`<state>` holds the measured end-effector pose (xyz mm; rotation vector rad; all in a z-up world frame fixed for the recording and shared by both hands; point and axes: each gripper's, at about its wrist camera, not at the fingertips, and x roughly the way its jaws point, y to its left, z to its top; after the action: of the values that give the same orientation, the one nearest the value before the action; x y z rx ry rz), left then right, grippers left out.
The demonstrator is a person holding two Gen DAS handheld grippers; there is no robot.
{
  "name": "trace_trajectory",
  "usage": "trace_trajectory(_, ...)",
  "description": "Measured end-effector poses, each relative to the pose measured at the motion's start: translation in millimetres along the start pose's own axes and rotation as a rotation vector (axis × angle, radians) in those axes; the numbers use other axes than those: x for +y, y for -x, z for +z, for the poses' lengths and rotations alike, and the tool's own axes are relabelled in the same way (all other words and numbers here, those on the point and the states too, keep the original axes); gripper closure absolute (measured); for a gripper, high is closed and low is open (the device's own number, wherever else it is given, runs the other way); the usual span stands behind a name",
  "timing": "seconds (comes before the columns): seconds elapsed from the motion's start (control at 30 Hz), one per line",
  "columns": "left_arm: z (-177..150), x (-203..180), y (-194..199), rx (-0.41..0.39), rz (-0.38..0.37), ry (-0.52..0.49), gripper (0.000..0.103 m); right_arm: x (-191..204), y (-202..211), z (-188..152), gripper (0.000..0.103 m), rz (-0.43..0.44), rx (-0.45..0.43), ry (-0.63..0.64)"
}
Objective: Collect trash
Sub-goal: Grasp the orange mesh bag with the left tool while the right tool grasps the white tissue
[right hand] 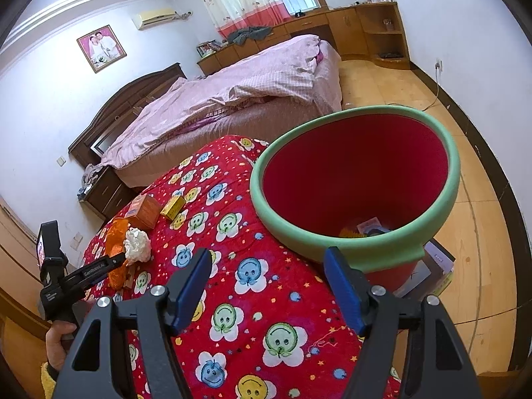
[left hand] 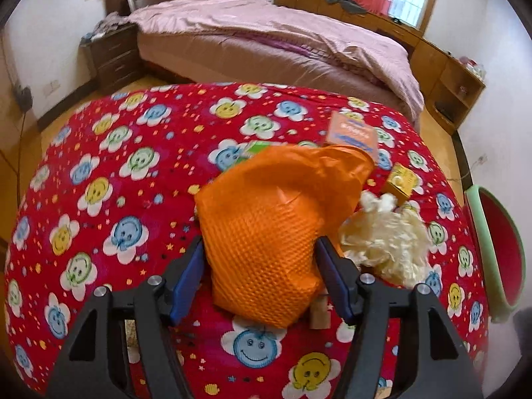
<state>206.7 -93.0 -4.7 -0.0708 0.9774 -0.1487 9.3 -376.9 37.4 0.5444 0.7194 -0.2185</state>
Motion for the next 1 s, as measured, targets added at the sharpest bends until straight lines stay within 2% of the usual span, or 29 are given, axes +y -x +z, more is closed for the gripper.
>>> trace_trajectory(0.13,-0.3,11.2,-3.6,0.014,-0.048,0.053,0.038,0.4,-2.0,0.3,0.031,0.005,0.007,0.003)
trace_trajectory(0.17,-0.3,10.9,-3.6,0.013,-0.053,0.049,0.048,0.8,-2.8,0.2,0.031,0.006,0.008,0.004)
trace_trajectory(0.27,-2.1,10.3,-1.8,0.009,-0.067,0.031,0.067,4.0,-3.6,-1.2,0.031,0.009,0.014,0.008)
trace_trajectory(0.43,-4.4,15.0,7.4,0.005,-0.152,0.049,0.084,13.9,-7.4,0.0,0.031,0.016,0.023,0.029)
trace_trajectory(0.57,-4.7,21.6,23.4,-0.012,-0.219,0.065,0.088,27.0,-10.3,0.6,0.031,0.026,0.029,0.06)
trace_trajectory(0.7,-2.4,30.3,46.2,-0.069,-0.238,0.064,0.088,47.2,-17.6,2.2,0.031,0.05,0.036,0.095)
trace_trajectory(0.83,2.0,48.4,63.3,-0.128,-0.227,0.085,0.088,70.1,-28.1,2.9,0.031,0.082,0.049,0.136)
trace_trajectory(1.0,6.6,78.0,64.0,-0.174,-0.162,0.128,0.088,104.0,-44.0,1.3,0.031,0.123,0.065,0.193)
